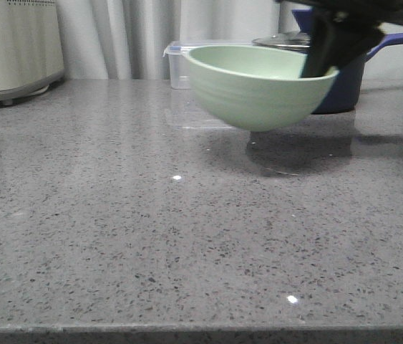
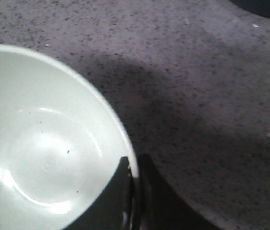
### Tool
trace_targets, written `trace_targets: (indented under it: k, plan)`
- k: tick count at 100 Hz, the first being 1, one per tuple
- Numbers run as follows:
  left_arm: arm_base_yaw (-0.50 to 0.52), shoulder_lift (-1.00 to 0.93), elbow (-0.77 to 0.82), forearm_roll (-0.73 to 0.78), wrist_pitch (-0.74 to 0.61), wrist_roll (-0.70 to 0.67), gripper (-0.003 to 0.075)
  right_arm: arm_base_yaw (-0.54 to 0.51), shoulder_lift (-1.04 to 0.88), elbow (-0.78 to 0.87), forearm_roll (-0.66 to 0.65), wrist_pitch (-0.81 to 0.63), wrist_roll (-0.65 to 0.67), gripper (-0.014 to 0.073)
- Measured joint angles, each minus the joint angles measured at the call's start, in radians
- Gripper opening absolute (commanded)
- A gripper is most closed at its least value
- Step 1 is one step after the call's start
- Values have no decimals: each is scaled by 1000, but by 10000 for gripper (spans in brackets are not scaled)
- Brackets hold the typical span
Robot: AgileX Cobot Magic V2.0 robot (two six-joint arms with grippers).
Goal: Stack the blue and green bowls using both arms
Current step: 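Carry the green bowl with the right gripper toward the table center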
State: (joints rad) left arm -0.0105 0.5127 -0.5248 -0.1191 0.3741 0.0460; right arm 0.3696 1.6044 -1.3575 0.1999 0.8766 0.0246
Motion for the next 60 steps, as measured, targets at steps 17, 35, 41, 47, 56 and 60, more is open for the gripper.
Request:
trace_targets:
  k: [17, 35, 41, 47, 56, 60]
  plan:
    - [0, 0, 0, 0, 0, 0, 438, 53, 58, -29, 34, -8, -2, -80]
    - [0, 0, 0, 0, 0, 0, 439, 62, 96, -36, 62, -12, -12, -72]
    - [0, 0, 0, 0, 0, 0, 439, 62, 97, -36, 62, -12, -16, -41]
    - [0, 0, 0, 0, 0, 0, 439, 62, 97, -36, 63, -12, -19, 10]
    - [0, 0, 0, 0, 0, 0, 439, 62, 97, -36, 65, -12, -25, 108]
    - [0, 0, 0, 0, 0, 0, 438, 62, 97, -36, 67, -12, -25, 143]
